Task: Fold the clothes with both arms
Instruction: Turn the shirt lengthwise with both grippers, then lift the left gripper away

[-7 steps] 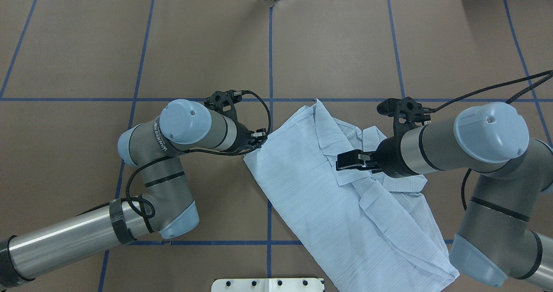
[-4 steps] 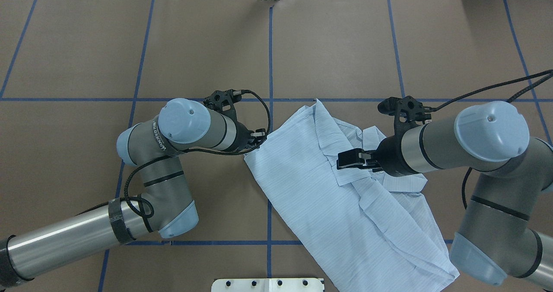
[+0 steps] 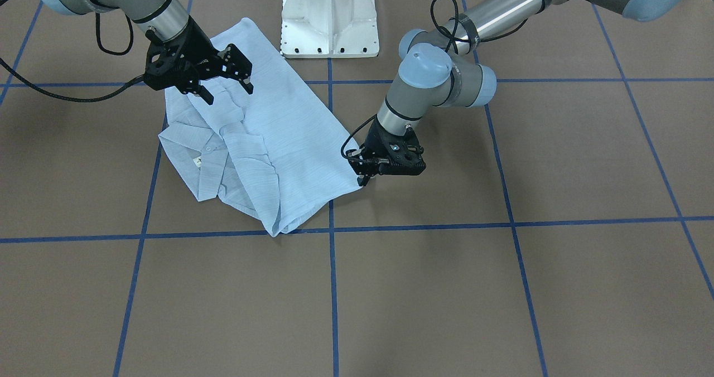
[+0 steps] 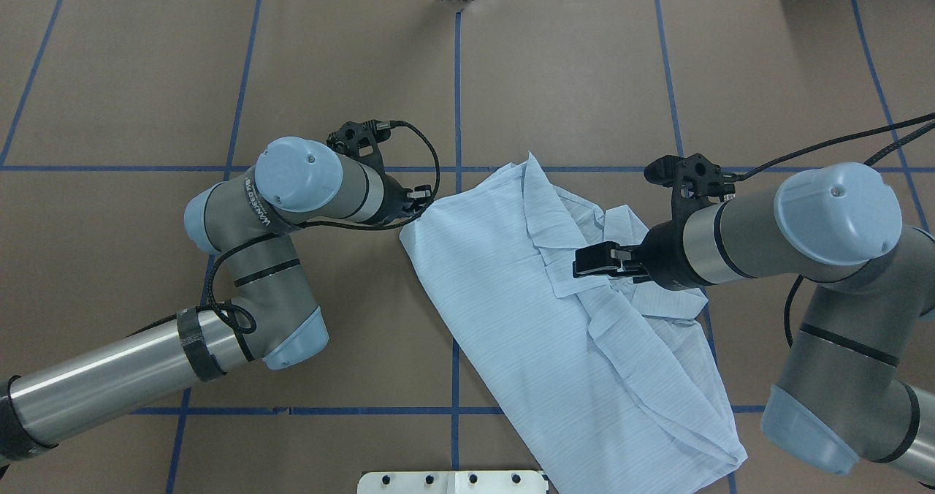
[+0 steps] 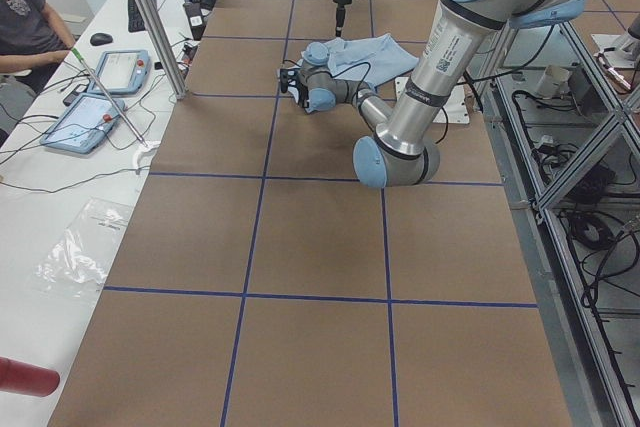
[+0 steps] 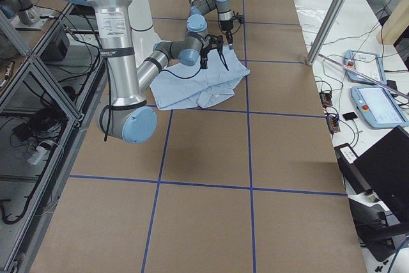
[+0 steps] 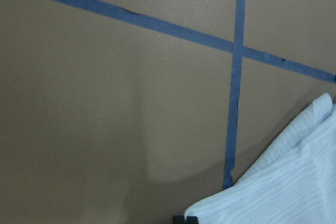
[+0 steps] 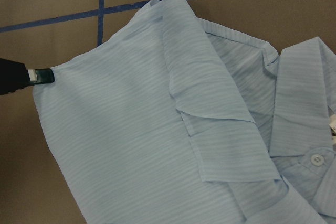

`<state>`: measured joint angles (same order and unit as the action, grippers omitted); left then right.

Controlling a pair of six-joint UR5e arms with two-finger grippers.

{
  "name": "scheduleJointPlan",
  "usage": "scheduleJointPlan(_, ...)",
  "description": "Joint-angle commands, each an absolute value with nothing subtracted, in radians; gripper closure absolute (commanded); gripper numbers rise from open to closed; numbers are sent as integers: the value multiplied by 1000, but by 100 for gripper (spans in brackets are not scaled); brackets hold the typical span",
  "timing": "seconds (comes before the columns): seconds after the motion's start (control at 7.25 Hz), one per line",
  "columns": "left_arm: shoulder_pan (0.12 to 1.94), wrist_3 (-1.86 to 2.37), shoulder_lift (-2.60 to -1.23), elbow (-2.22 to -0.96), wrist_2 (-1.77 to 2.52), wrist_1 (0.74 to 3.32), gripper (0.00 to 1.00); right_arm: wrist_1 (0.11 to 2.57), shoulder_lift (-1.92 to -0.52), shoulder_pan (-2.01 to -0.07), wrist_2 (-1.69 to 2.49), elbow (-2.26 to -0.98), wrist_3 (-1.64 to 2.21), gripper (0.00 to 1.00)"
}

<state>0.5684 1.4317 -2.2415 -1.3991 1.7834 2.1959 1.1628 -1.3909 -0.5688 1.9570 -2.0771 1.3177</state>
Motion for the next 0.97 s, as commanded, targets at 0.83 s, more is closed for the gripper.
scheduleJointPlan(0.83, 746, 1195, -2574, -835, 1708, 2510, 100, 1161, -1388, -614, 1947, -2065, 1318, 0)
